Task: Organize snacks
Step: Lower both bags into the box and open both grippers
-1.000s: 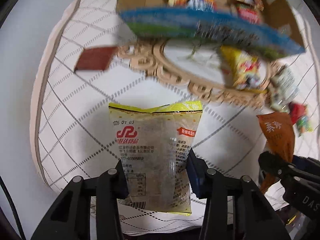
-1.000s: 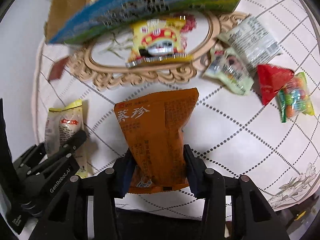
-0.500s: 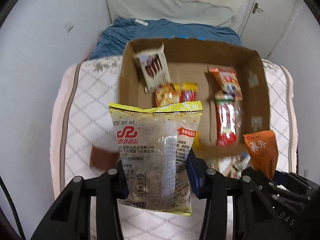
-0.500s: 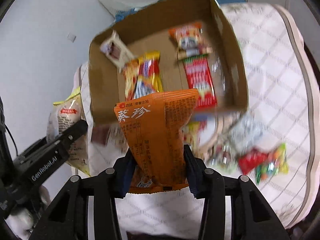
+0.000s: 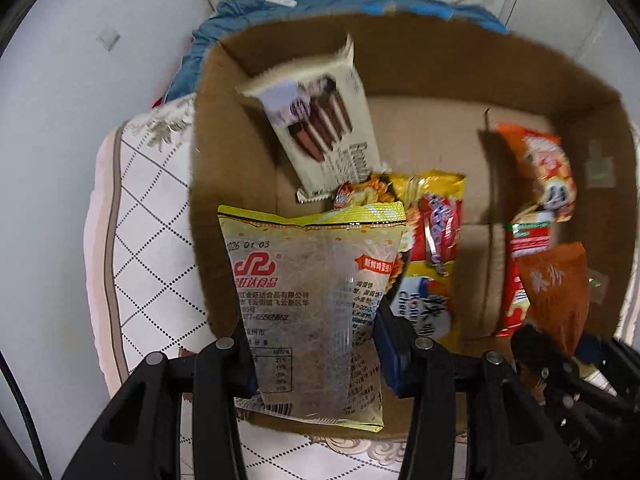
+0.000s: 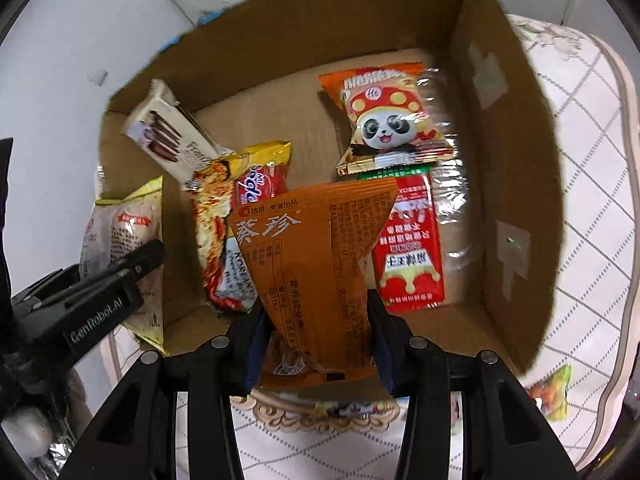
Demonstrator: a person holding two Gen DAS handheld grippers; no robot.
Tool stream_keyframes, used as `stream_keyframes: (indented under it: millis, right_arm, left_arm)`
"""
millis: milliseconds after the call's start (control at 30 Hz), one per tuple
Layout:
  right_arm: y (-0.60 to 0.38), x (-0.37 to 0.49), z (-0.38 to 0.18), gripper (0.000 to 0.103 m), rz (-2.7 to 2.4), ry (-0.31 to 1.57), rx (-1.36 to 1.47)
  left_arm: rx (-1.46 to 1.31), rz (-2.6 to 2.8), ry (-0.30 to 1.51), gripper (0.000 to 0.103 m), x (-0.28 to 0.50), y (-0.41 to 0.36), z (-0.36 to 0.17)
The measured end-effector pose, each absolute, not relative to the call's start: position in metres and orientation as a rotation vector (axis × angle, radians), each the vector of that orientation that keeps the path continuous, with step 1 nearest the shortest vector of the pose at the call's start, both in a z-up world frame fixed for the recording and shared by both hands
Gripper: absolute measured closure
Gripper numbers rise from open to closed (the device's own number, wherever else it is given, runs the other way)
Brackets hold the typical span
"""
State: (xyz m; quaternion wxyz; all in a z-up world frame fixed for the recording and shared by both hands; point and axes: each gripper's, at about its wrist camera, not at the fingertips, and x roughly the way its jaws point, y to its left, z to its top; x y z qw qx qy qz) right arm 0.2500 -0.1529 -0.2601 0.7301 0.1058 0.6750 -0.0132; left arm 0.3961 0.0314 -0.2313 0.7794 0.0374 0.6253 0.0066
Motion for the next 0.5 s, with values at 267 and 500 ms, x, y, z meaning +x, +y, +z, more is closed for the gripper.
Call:
stream_keyframes:
  millis: [267, 500]
  right_arm:
    - [-0.151, 0.266, -0.305, 0.01, -0.042, 1.567, 0.188]
    - [-0.15, 0.259, -0.299, 0.009, -0.07, 1.53, 0.137]
  left_arm:
    - [0.031, 0.013, 1.399, 0.039, 0.4, 0.045, -0.259]
    - [-0.004, 0.015, 1.373, 0.02, 0.397, 0.052, -0.253]
